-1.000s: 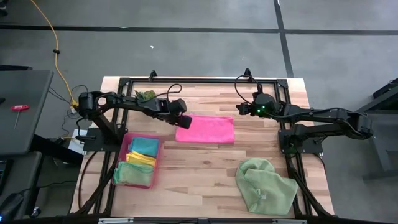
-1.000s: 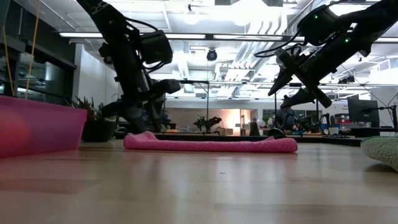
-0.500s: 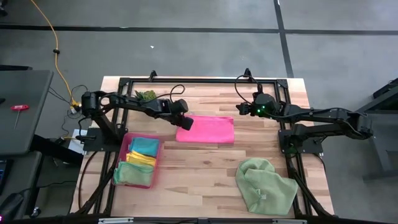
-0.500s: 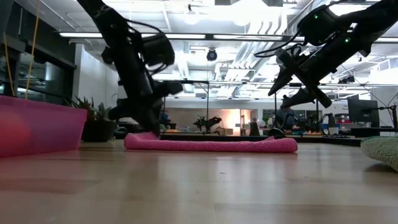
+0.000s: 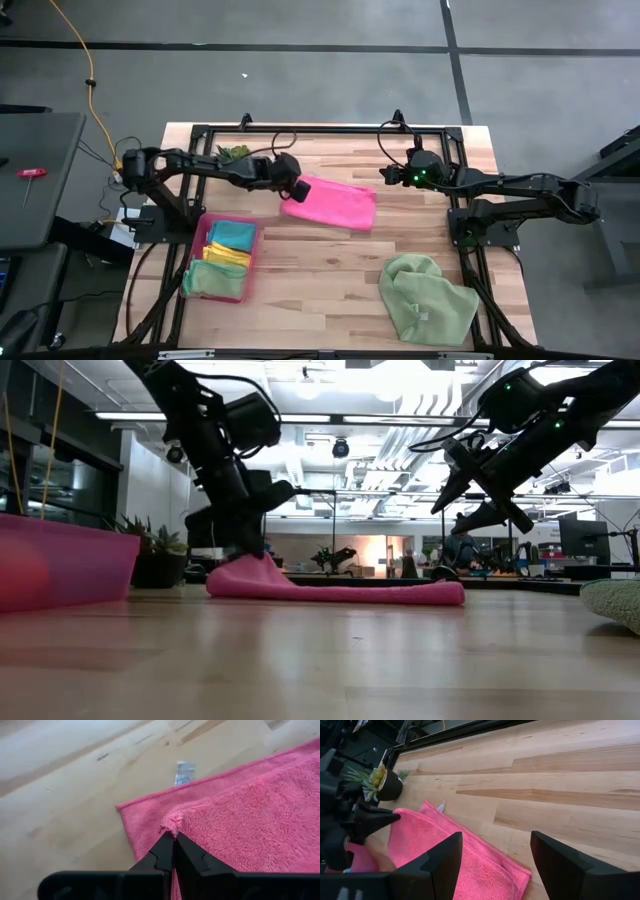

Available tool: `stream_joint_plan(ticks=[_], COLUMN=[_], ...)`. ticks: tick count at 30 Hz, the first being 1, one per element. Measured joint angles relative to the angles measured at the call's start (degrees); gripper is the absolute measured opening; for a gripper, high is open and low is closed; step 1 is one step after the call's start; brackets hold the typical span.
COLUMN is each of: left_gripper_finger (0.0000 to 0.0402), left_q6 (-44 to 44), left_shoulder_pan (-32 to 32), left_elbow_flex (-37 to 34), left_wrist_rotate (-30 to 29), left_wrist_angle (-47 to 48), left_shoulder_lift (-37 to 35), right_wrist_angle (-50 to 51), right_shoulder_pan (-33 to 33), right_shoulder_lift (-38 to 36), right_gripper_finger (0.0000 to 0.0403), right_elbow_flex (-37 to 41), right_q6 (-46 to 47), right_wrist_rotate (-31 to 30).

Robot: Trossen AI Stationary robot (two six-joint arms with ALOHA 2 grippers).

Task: Fold microfiber towels
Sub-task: Fold the pink microfiber towel

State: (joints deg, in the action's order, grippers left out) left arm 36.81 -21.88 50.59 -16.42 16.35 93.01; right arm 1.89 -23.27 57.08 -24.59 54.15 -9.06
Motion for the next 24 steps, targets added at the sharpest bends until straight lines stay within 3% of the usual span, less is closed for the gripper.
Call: stream_joint_plan(ticks=[5,11,19,24], left_gripper_finger=[0.0,0.0,0.0,0.0], left_q6=[0.0,-0.2,-4.7,-5.5], left_shoulder_pan=[0.0,-0.3,0.7,-0.8], left_elbow_flex=[0.0,0.0,0.0,0.0], left_wrist_rotate=[-1.2,-0.1,-6.7,-5.9], left_wrist_angle=[-3.3,-9.7,-12.3,-10.1], left_shoulder_lift=[3.2,6.9,3.1,2.9], right_wrist_angle=[0.0,0.0,0.0,0.1], right_shoulder_pan=[0.0,0.0,0.2,0.2], right_shoulder_lift=[0.0,2.2,7.5,11.6], right_gripper_finger=[0.0227,0.0227,0.0227,0.0227], right_elbow_flex=[0.0,0.0,0.0,0.0], right_q6=[2.1,1.9,2.4,1.4], right_wrist_rotate=[0.5,7.2,10.4,15.6])
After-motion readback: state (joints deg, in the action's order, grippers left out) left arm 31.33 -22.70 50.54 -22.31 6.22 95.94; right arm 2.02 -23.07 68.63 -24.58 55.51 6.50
